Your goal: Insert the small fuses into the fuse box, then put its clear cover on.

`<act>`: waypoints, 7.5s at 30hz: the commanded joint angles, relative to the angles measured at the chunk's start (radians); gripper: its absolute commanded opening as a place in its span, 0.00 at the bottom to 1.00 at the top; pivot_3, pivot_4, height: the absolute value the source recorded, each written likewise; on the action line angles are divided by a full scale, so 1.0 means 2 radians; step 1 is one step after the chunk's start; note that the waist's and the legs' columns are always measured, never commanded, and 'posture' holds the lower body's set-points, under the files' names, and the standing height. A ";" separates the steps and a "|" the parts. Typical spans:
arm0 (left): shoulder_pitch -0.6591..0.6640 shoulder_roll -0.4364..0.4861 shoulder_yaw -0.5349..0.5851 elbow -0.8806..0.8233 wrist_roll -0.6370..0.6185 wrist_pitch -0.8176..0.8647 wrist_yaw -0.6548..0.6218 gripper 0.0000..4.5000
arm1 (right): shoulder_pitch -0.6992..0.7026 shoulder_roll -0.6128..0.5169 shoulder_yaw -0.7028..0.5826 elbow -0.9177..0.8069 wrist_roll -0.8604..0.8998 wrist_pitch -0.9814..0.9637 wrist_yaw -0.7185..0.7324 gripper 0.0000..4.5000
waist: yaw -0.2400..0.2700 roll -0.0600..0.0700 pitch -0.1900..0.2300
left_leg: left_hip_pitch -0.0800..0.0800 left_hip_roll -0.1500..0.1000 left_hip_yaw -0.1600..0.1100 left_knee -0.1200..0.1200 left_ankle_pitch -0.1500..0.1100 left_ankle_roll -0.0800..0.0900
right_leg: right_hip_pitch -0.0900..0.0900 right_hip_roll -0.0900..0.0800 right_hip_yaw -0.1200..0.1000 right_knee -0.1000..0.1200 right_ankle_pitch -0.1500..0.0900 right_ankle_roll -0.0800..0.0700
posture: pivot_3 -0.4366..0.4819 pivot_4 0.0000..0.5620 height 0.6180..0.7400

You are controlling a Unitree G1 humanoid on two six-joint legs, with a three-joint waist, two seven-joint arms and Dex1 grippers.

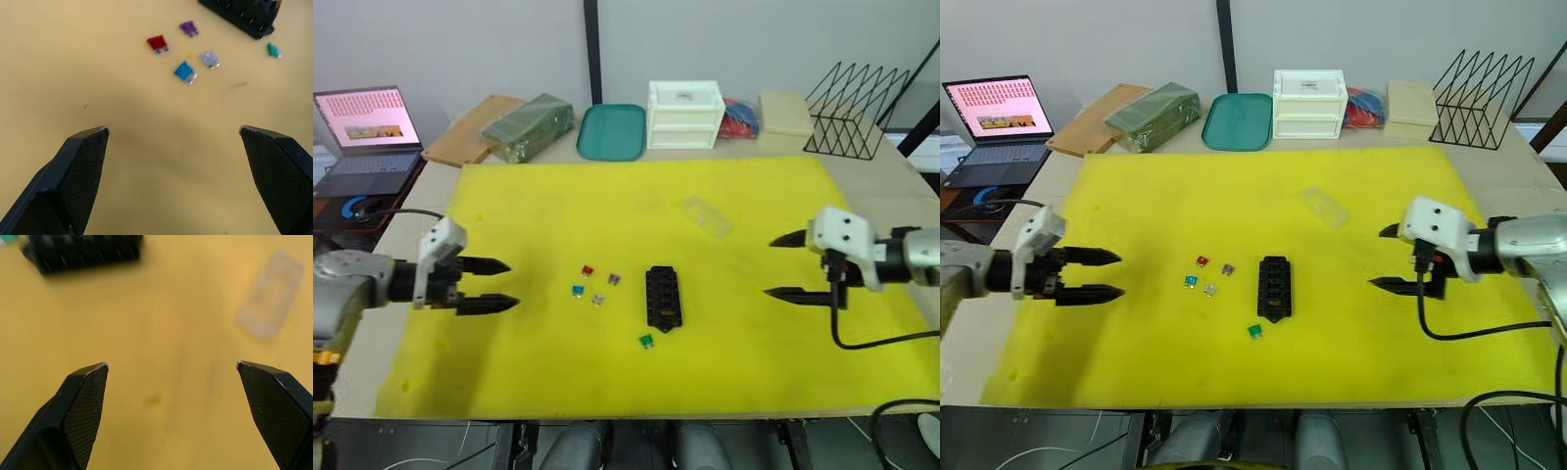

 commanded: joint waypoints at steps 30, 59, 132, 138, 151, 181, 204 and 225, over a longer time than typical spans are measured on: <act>-0.137 -0.159 -0.048 0.126 -0.079 0.348 0.094 0.55 | -0.137 0.097 0.142 -0.110 -0.008 0.061 -0.032 1.00 | 0.000 -0.001 0.000 | -0.001 0.000 0.000 0.001 0.000 0.000 | -0.001 0.000 0.000 0.001 0.000 0.000 | 0.48 0.27 1.00; -0.117 -0.184 -0.072 0.163 -0.038 0.281 0.098 0.26 | -0.142 0.101 0.151 -0.111 -0.024 0.061 -0.032 1.00 | 0.002 -0.001 -0.001 | 0.000 -0.001 0.000 0.002 0.000 0.000 | 0.000 0.000 0.000 0.002 0.000 0.000 | 0.48 0.27 1.00; -0.059 -0.200 -0.048 -0.208 -0.127 0.056 0.112 0.00 | -0.254 0.215 0.068 -0.114 0.316 0.424 -0.211 0.00 | 0.001 0.000 -0.001 | 0.000 0.000 0.000 0.001 0.000 0.000 | 0.000 0.000 0.000 0.001 0.000 0.000 | 0.48 0.27 1.00; -0.057 -0.192 -0.053 -0.211 -0.124 0.068 0.115 0.00 | -0.253 0.212 0.069 -0.115 0.319 0.419 -0.212 0.00 | 0.001 0.000 -0.001 | 0.000 0.000 0.000 0.001 0.000 0.000 | 0.000 0.000 0.000 0.001 0.000 0.000 | 0.48 0.27 1.00; -0.054 -0.150 -0.162 -0.162 -0.017 0.042 0.111 0.77 | -0.201 0.116 0.175 -0.126 0.170 0.261 -0.128 0.00 | 0.001 0.000 -0.001 | 0.000 0.000 0.000 0.001 0.000 0.000 | 0.000 0.000 0.000 0.000 0.000 0.000 | 0.48 0.27 1.00; -0.054 -0.207 -0.178 -0.109 0.058 -0.047 0.110 0.99 | -0.151 0.116 0.206 -0.094 0.039 0.164 -0.066 0.00 | 0.002 -0.001 -0.001 | 0.000 0.000 0.000 0.001 0.000 0.000 | 0.000 0.000 0.000 0.000 0.000 0.000 | 0.48 0.27 1.00; -0.057 -0.209 -0.178 -0.113 0.060 -0.046 0.113 0.99 | -0.132 0.123 0.210 -0.094 0.021 0.158 -0.074 0.00 | 0.002 -0.001 -0.001 | 0.000 0.000 0.000 0.001 0.000 0.000 | 0.000 0.000 0.000 0.000 0.000 0.000 | 0.48 0.27 1.00; -0.054 -0.210 -0.182 -0.120 0.059 -0.044 0.114 0.99 | -0.136 0.136 0.186 -0.100 0.034 0.169 -0.073 0.00 | 0.002 -0.001 -0.001 | 0.000 0.000 0.000 0.001 0.000 0.000 | 0.000 0.000 0.000 0.000 0.000 0.000 | 0.48 0.27 1.00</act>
